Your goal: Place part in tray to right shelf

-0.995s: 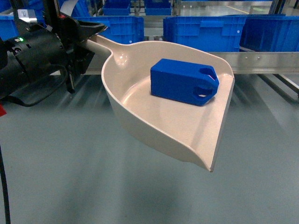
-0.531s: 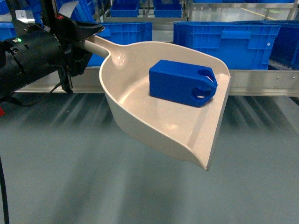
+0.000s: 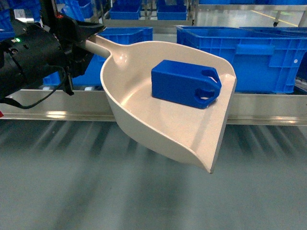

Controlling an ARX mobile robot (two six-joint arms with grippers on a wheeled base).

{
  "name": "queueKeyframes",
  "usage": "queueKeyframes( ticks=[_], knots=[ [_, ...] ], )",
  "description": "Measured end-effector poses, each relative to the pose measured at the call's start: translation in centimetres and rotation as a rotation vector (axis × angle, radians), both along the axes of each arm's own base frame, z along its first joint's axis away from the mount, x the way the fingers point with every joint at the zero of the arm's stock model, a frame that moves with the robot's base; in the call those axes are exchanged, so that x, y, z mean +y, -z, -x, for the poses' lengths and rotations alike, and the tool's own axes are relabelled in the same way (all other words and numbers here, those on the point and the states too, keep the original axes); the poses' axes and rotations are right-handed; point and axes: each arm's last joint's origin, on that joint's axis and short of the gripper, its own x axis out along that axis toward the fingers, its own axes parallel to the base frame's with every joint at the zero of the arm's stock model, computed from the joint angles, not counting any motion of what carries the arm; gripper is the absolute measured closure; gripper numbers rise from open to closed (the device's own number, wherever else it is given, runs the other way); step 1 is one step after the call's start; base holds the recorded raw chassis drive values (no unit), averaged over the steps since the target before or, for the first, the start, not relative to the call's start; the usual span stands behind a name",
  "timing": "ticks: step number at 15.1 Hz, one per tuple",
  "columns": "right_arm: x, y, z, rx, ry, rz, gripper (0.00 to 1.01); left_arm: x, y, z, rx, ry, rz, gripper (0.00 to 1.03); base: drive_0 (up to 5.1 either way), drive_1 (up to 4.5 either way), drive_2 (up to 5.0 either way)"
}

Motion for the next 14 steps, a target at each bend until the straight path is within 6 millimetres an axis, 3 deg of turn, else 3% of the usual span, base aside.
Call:
queueKeyframes(
  ticks=[14],
  knots=[
    [-0.02,0.05,0.01,0.004,0.003,0.003,0.03,-0.35,-0.03,0.06,-0.002,0.012,0.0,0.89,0.1,3.92,-3.7]
  ],
)
